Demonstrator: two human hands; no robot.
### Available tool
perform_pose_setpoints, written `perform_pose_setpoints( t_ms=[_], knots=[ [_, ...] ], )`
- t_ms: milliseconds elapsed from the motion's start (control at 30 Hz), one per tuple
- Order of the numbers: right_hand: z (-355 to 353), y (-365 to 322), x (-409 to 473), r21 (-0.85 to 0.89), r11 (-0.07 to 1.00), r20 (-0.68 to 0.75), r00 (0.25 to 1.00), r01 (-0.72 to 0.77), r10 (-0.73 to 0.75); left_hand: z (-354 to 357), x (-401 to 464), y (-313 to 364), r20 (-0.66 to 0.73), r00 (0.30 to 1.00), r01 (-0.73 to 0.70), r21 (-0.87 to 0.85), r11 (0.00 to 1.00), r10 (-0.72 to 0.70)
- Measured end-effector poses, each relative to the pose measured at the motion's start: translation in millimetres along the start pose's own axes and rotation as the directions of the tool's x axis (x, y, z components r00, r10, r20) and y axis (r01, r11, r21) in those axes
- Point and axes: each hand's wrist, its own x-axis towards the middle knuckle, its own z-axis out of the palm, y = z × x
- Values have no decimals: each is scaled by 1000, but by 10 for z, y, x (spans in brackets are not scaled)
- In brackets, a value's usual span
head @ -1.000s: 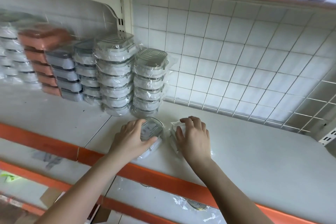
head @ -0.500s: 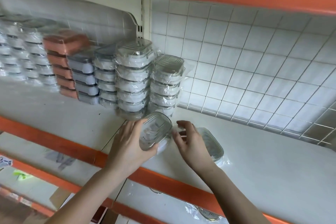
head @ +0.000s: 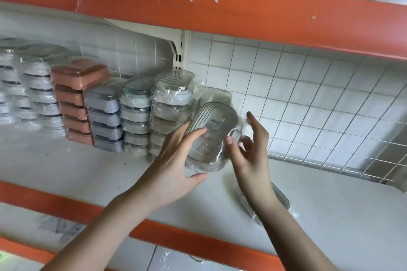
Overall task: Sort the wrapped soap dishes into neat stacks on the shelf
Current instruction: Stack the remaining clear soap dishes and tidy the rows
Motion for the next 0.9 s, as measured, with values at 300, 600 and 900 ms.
perform_pose_setpoints(
  t_ms=[300, 600, 900],
  knots=[
    [-46, 68, 802, -91, 981, -131, 979, -172, 159, -46, 762, 34, -159, 983, -79, 93, 993, 94],
    [-18, 108, 1206, -168, 964, 176, 956, -207, 236, -50, 1258, -76, -209, 978, 34, 176, 984, 4],
    [-51, 280, 1254, -252, 949, 190, 952, -188, 239, 82, 1260, -126, -257, 966, 39, 258, 965, 29]
  ],
)
